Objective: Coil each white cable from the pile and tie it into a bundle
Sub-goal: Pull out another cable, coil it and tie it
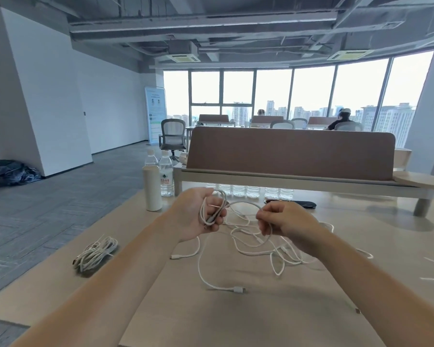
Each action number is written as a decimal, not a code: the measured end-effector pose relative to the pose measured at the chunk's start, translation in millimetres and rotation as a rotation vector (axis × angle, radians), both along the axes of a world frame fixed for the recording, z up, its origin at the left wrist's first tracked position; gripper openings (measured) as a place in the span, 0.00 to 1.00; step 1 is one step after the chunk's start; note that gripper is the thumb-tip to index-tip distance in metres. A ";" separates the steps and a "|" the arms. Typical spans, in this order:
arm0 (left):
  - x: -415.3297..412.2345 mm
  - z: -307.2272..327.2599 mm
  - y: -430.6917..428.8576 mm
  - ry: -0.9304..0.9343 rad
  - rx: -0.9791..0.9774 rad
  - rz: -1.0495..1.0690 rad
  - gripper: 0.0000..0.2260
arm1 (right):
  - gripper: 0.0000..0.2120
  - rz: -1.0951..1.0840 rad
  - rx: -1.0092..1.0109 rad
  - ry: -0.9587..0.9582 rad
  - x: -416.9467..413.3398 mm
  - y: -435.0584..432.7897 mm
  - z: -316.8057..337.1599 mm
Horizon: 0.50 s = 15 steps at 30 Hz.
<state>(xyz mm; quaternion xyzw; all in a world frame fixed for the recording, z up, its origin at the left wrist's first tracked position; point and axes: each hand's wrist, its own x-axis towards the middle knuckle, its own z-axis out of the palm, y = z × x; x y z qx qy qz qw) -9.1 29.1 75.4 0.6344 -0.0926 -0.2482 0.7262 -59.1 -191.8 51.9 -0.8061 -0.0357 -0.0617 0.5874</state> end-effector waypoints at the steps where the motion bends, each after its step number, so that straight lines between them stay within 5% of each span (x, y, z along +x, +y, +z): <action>1: -0.7 0.6 -0.4 -0.008 0.009 -0.009 0.18 | 0.07 -0.013 0.054 0.007 0.6 -0.9 2.0; 9: -5.0 -3.0 -11.6 -0.070 0.036 -0.053 0.17 | 0.09 -0.301 -0.012 -0.045 9.9 14.0 23.3; 15: -9.9 -5.2 -19.1 -0.104 0.062 0.007 0.17 | 0.06 -0.325 -0.029 -0.072 8.9 25.9 26.4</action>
